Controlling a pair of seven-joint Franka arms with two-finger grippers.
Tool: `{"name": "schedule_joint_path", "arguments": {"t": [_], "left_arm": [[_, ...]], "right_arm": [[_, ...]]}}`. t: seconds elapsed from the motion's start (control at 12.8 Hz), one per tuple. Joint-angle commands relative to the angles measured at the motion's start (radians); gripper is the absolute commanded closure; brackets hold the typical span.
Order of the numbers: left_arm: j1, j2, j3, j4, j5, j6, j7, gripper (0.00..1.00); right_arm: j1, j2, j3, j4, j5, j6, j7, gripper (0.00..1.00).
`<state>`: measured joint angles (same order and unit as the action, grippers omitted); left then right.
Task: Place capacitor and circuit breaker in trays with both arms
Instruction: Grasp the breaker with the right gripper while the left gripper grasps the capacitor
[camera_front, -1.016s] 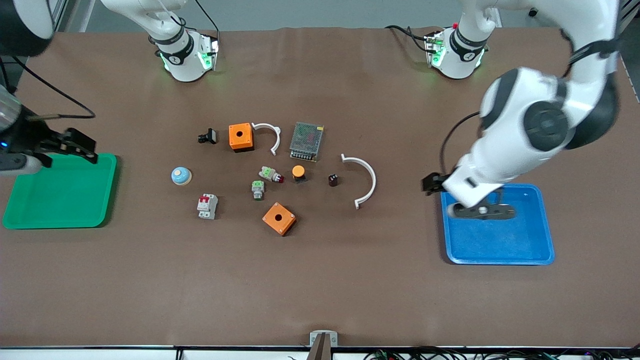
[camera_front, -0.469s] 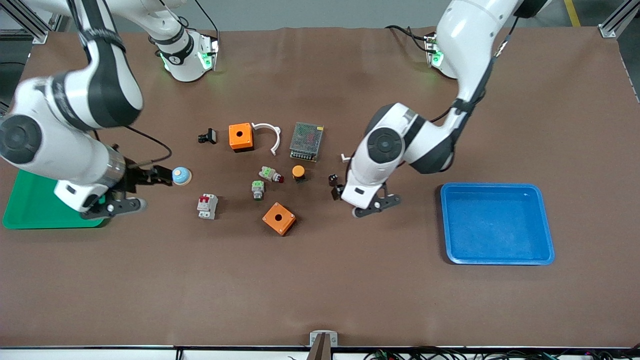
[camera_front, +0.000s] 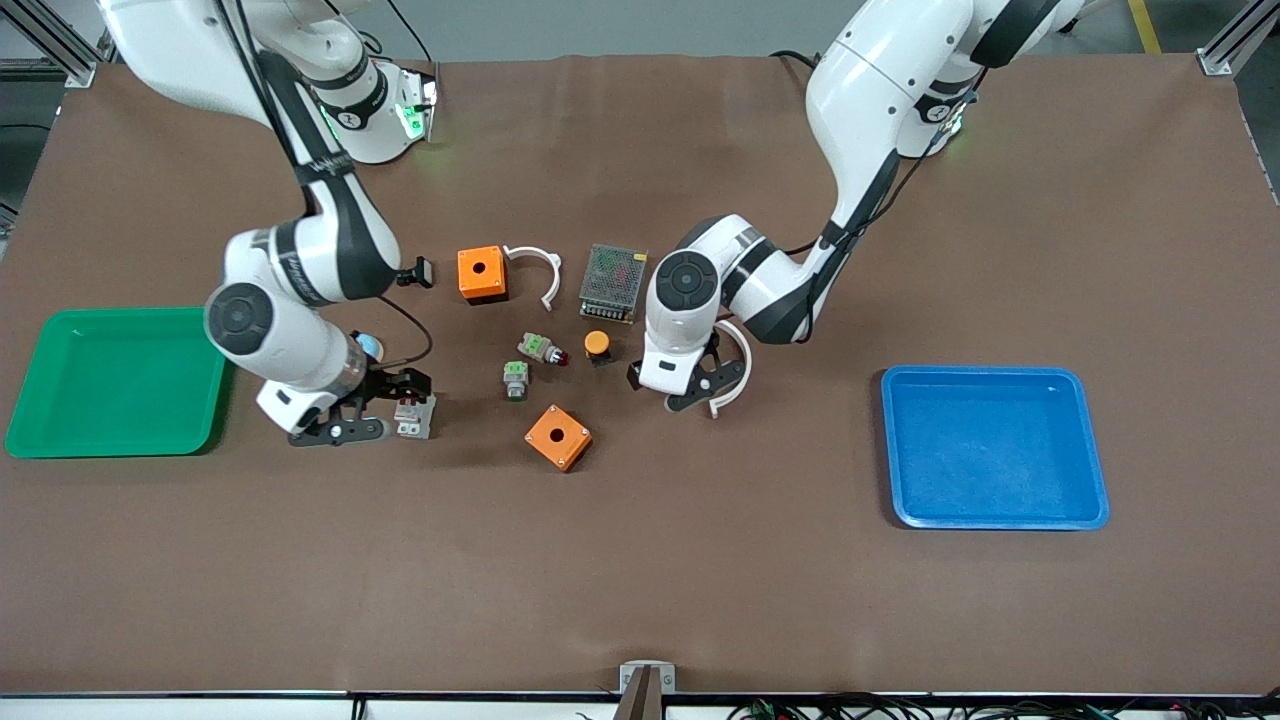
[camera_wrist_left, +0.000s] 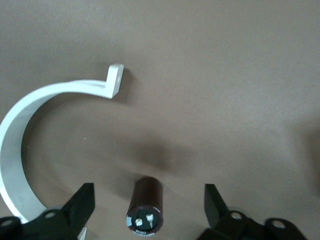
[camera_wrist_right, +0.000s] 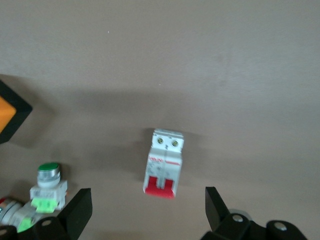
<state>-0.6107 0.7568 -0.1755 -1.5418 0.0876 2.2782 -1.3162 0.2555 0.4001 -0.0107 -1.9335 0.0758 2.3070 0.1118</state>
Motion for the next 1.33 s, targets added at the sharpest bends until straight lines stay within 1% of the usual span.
{"name": "schedule_joint_path", "arguments": {"t": [0.0, 0.08, 0.31, 0.39, 0.55, 0.62, 0.7, 0.78, 0.86, 0.94, 1.02, 1.25], "left_arm": [[-0.021, -0.013, 0.008, -0.027, 0.018, 0.015, -0.035, 0.25], [-0.021, -0.010, 0.008, -0.027, 0.018, 0.018, -0.035, 0.29], [-0.023, 0.009, 0.007, -0.029, 0.015, 0.038, -0.043, 0.30], [-0.024, 0.010, 0.007, -0.031, 0.015, 0.041, -0.043, 0.32], [-0.024, 0.012, 0.005, -0.032, 0.014, 0.044, -0.043, 0.36], [-0.024, 0.016, 0.005, -0.032, 0.012, 0.052, -0.043, 0.38], [-0.024, 0.016, 0.002, -0.031, 0.011, 0.058, -0.043, 0.40], [-0.024, 0.015, 0.002, -0.031, 0.009, 0.058, -0.043, 0.43], [-0.024, 0.016, 0.002, -0.032, 0.009, 0.058, -0.043, 0.45], [-0.024, 0.018, 0.002, -0.032, 0.009, 0.058, -0.043, 0.46], [-0.029, 0.018, 0.002, -0.032, 0.009, 0.058, -0.043, 0.47], [-0.032, 0.018, 0.002, -0.031, 0.009, 0.058, -0.041, 0.57]], "right_arm": [[0.001, 0.068, -0.008, 0.010, 0.019, 0.055, 0.006, 0.00], [0.005, 0.074, -0.008, 0.010, 0.018, 0.051, 0.005, 0.00], [0.007, 0.088, -0.008, 0.007, 0.016, 0.040, 0.008, 0.00], [0.008, 0.094, -0.008, 0.005, 0.016, 0.034, 0.008, 0.01], [0.008, 0.095, -0.008, 0.005, 0.016, 0.020, 0.009, 0.09], [0.007, 0.095, -0.008, 0.005, 0.016, 0.008, 0.009, 0.17], [0.007, 0.095, -0.008, 0.005, 0.016, 0.006, 0.009, 0.28], [0.007, 0.095, -0.008, 0.005, 0.016, 0.006, 0.009, 0.40], [0.007, 0.095, -0.008, 0.007, 0.016, 0.008, 0.011, 0.55], [0.007, 0.095, -0.008, 0.007, 0.016, 0.008, 0.018, 0.68], [0.004, 0.095, -0.008, 0.008, 0.016, 0.008, 0.037, 0.77], [-0.005, 0.094, -0.012, 0.022, 0.016, 0.006, 0.037, 0.85]]}}
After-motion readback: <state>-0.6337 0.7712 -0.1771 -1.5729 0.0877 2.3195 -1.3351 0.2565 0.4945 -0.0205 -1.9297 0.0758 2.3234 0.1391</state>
